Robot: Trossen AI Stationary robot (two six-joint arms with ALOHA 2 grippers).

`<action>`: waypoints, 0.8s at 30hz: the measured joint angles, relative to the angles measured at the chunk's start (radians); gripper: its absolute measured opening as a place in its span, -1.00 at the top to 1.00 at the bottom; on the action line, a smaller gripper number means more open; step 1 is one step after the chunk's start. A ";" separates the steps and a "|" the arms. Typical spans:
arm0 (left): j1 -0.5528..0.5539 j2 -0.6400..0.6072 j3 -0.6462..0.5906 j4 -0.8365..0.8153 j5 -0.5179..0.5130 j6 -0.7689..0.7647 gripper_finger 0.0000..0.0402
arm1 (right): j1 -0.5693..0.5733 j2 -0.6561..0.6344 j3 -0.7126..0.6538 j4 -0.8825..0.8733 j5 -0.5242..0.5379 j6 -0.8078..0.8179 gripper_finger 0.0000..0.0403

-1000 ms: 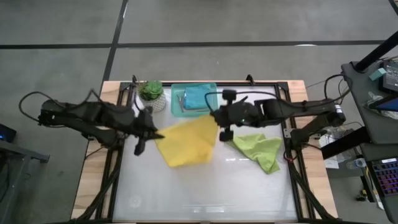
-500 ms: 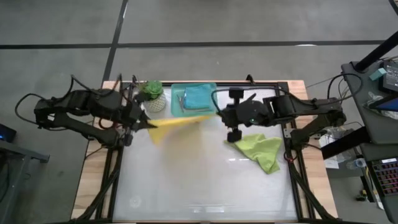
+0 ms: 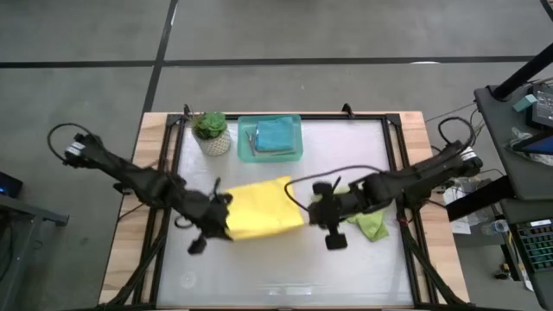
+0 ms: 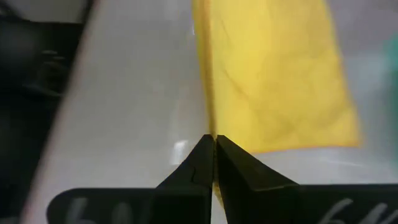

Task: Fold microfiber towels
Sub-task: Fold the yellow microfiber cloth

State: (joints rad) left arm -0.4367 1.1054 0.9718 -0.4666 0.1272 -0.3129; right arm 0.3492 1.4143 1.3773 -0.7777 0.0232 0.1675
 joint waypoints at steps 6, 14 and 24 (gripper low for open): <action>-0.107 0.166 -0.075 0.293 0.003 -0.199 1.00 | 0.050 0.011 -0.168 0.250 -0.219 0.158 0.96; -0.185 0.346 -0.080 0.299 0.021 -0.422 1.00 | 0.049 0.102 -0.219 0.348 -0.233 0.155 0.96; -0.180 0.409 -0.093 0.084 0.020 -0.539 1.00 | -0.062 0.258 -0.135 0.312 -0.070 -0.073 0.96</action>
State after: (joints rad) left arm -0.6163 1.5143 0.8784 -0.3823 0.1476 -0.8524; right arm 0.2870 1.6719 1.2421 -0.4657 -0.0469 0.0949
